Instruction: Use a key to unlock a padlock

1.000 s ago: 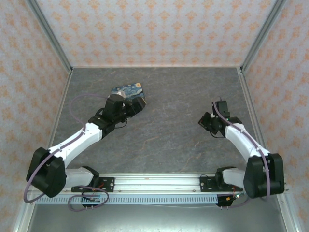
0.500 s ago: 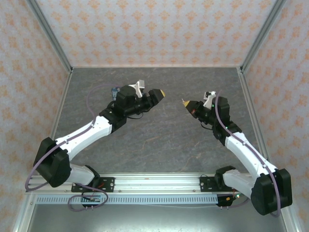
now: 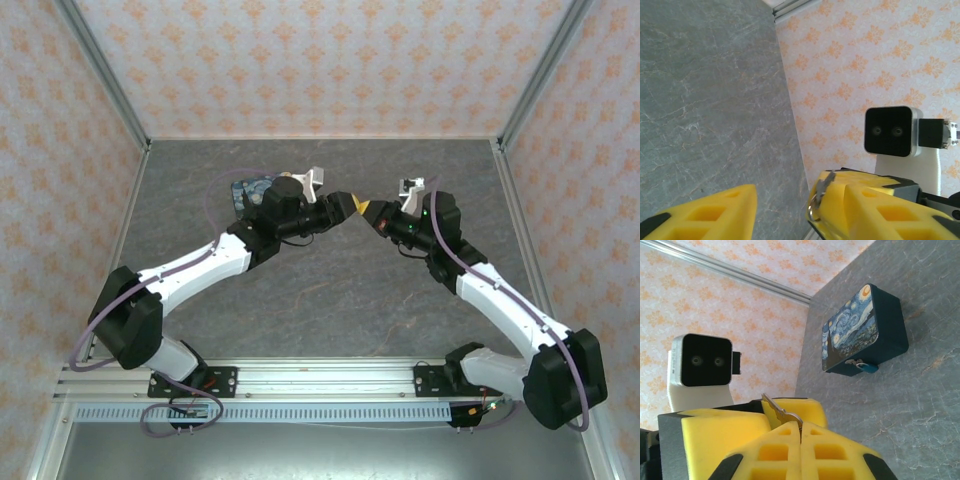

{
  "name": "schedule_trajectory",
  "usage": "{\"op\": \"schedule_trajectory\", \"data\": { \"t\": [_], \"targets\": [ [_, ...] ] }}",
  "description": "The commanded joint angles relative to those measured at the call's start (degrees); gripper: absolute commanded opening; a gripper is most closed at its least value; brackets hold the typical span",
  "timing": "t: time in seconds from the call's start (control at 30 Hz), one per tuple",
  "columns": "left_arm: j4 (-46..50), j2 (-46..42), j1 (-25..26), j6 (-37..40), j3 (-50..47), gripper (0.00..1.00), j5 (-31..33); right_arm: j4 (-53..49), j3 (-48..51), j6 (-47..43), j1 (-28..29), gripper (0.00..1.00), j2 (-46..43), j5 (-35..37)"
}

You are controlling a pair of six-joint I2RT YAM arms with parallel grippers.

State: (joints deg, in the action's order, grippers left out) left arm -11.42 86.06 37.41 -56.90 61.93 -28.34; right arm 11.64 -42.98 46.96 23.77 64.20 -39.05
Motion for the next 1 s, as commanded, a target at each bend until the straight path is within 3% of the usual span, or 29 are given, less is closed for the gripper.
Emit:
{"op": "schedule_trajectory", "data": {
  "t": [0.0,0.23,0.53,0.97],
  "targets": [
    [-1.41,-0.06,0.12,1.04,1.88,0.45,-0.6,1.82,-1.47,0.23,0.48,0.0,0.12,-1.34],
    [-0.46,-0.3,0.12,1.79,2.05,0.35,0.91,0.42,-1.47,-0.36,0.51,0.0,0.35,-2.28],
    [0.43,-0.28,0.12,1.85,1.81,0.34,3.36,-0.98,-1.41,-1.21,0.61,0.0,1.27,-3.85],
    [2.18,-0.1,0.12,3.08,2.28,0.2,4.87,-0.57,-1.58,-1.39,0.73,0.0,1.66,-5.24]
  ]
}}
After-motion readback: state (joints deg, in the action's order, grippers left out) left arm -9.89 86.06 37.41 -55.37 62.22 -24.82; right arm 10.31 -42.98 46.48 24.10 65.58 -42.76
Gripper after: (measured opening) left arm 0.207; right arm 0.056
